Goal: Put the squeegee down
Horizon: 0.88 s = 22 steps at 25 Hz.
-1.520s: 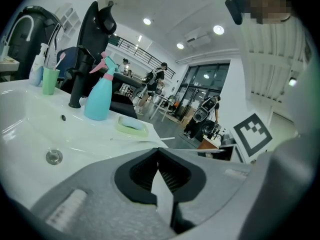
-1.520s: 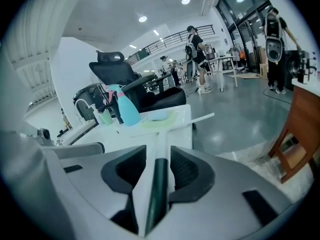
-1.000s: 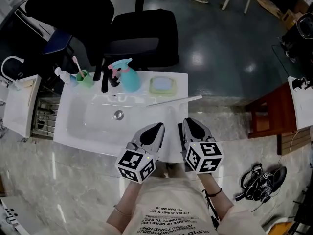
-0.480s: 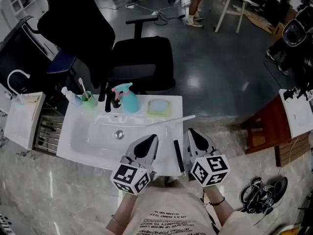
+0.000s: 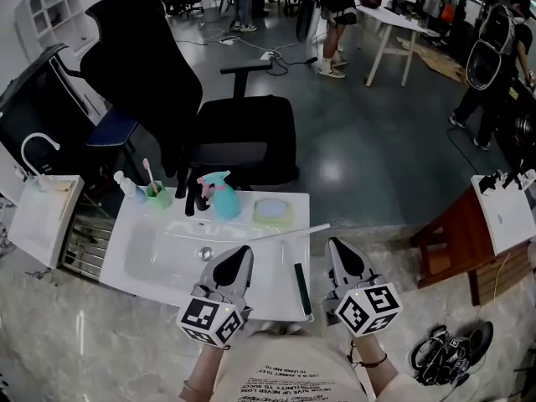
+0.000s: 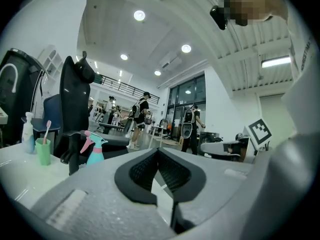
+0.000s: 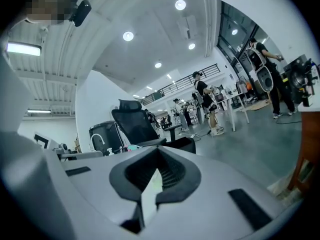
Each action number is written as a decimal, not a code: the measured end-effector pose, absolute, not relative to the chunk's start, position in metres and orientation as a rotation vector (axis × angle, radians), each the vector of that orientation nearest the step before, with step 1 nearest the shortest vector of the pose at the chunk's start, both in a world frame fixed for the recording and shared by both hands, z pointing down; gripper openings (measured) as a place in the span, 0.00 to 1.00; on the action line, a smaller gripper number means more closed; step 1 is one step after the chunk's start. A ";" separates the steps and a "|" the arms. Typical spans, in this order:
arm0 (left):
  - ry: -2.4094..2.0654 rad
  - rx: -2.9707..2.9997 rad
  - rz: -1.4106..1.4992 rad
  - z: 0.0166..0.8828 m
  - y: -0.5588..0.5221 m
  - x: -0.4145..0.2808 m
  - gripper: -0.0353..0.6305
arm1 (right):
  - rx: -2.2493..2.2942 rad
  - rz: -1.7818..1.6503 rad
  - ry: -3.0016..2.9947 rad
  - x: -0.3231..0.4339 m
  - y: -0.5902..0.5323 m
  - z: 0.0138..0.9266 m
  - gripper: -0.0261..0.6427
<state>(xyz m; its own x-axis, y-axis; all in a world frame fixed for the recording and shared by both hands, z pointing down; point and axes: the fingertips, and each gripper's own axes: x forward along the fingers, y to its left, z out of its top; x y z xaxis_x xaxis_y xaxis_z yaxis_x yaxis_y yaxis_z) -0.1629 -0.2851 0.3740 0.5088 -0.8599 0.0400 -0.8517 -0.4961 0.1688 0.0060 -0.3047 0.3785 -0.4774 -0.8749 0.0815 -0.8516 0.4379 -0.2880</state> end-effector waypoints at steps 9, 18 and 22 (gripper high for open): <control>-1.543 2.563 -0.083 0.371 -0.283 -0.171 0.09 | -1.608 -0.436 2.544 0.032 -0.303 0.373 0.04; -1.592 2.568 -0.062 0.369 -0.283 -0.169 0.09 | -1.634 -0.439 2.519 0.045 -0.302 0.376 0.04; -1.611 2.573 -0.038 0.369 -0.281 -0.170 0.09 | -1.640 -0.462 2.505 0.051 -0.304 0.379 0.04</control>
<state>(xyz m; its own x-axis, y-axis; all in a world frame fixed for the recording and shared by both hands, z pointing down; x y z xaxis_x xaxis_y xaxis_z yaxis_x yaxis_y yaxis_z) -0.1699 -0.2815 0.3686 0.4381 -0.8982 0.0347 -0.8956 -0.4329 0.1027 0.0511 -0.3036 0.3789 -0.4094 -0.9095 0.0716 -0.8753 0.3694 -0.3121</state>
